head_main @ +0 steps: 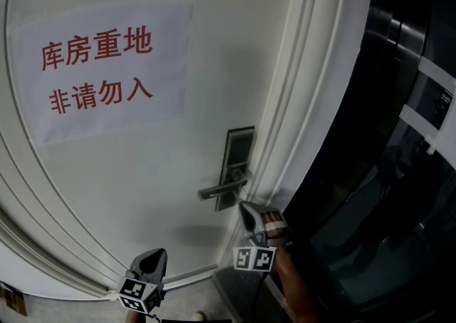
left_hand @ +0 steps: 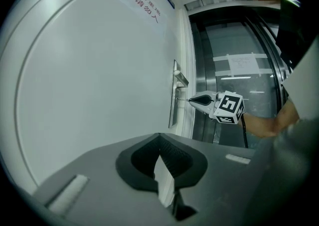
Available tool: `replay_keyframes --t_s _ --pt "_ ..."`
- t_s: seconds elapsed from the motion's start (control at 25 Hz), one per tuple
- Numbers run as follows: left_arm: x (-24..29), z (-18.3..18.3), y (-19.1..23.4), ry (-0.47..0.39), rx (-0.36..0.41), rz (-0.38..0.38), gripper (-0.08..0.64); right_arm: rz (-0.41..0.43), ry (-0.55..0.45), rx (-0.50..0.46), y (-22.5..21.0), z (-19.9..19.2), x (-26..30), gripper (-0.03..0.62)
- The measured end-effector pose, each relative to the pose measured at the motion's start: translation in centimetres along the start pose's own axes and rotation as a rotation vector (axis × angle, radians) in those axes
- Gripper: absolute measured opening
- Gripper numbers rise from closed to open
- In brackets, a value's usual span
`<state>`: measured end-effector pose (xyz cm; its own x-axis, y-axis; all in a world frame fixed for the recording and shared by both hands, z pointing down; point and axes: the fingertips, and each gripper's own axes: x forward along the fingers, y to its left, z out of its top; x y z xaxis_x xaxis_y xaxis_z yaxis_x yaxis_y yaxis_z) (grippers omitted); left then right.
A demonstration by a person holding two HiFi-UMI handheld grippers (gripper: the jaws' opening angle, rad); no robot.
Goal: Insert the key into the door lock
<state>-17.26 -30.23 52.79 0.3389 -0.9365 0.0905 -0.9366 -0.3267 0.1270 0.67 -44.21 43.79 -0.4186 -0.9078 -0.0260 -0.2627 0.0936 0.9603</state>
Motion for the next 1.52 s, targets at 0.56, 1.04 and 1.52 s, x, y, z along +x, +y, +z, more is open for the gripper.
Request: replay_keyframes --t_s 0.56,1.04,1.52 --pt "0.0 -0.1 0.0 0.002 -0.006 0.001 0.003 0.006 0.024 -0.195 0.1 0.1 0.5 0.011" --pt "-0.2 -0.1 0.2 -0.002 -0.007 0.009 0.003 0.009 0.038 -0.284 0.2 0.4 1.2 0.011" --pt "0.0 -0.1 0.3 -0.004 -0.008 0.008 0.003 0.014 0.039 -0.298 0.1 0.5 1.7 0.011"
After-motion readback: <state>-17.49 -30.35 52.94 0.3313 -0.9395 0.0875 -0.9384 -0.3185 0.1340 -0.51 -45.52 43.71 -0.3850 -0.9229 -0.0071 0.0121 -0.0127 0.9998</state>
